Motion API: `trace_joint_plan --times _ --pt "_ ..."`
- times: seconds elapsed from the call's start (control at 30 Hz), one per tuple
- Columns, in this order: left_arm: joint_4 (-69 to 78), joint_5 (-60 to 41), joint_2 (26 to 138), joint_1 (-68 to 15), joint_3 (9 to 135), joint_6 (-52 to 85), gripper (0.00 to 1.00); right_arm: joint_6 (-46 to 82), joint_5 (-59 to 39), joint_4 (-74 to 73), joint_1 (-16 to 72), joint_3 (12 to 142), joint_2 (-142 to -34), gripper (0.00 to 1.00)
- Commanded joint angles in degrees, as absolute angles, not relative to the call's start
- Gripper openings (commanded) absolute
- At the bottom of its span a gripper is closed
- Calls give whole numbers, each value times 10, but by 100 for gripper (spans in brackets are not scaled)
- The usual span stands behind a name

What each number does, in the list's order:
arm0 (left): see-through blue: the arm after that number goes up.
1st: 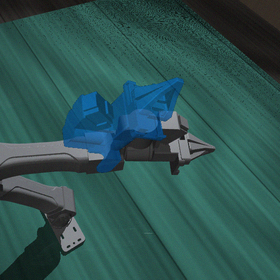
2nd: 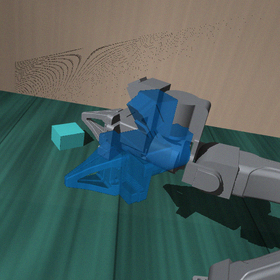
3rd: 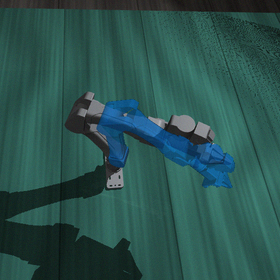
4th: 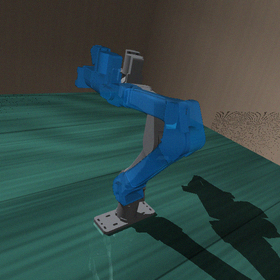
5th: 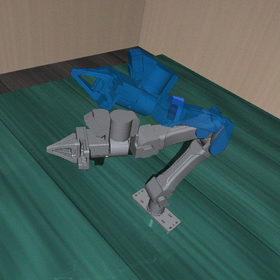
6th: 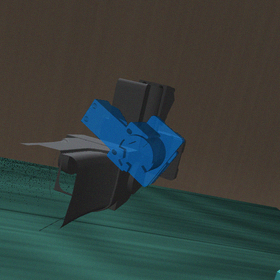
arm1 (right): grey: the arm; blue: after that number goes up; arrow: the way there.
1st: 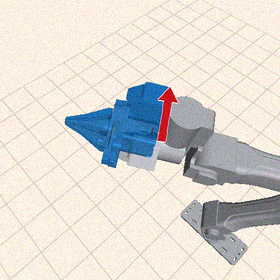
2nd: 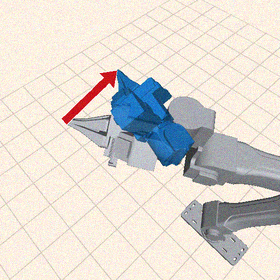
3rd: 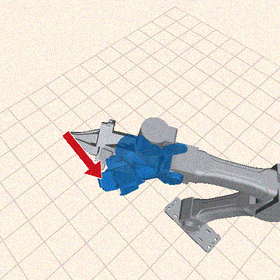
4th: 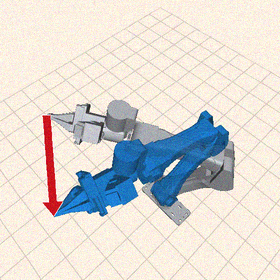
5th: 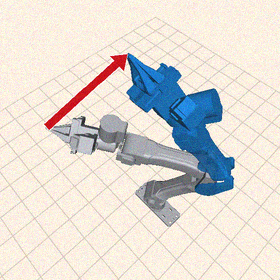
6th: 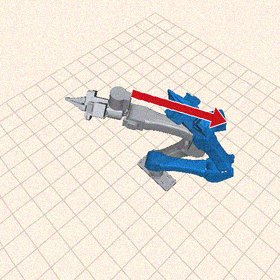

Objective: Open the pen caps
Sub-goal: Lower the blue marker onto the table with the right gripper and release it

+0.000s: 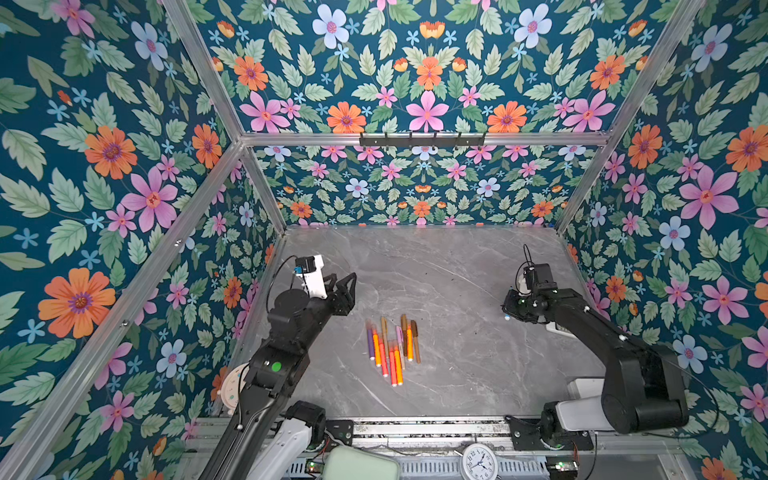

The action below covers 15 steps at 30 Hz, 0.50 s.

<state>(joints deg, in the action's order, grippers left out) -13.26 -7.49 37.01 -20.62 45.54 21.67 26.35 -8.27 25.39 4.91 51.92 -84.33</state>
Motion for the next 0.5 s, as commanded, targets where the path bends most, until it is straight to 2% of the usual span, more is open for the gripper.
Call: trace_joint_plan --times 0.0,0.07,0.23,0.47 --pt "-241 -115 334 -206 470 191 60 228 -18 268 50 561 -906 0" --pt "-276 -100 301 -206 467 177 60 222 -2 272 50 580 -944 0" --pt "-257 -112 235 -206 443 173 62 219 0 281 49 606 -997 0" --pt "-266 -104 242 -205 443 164 62 221 0 296 50 614 -1010 25"
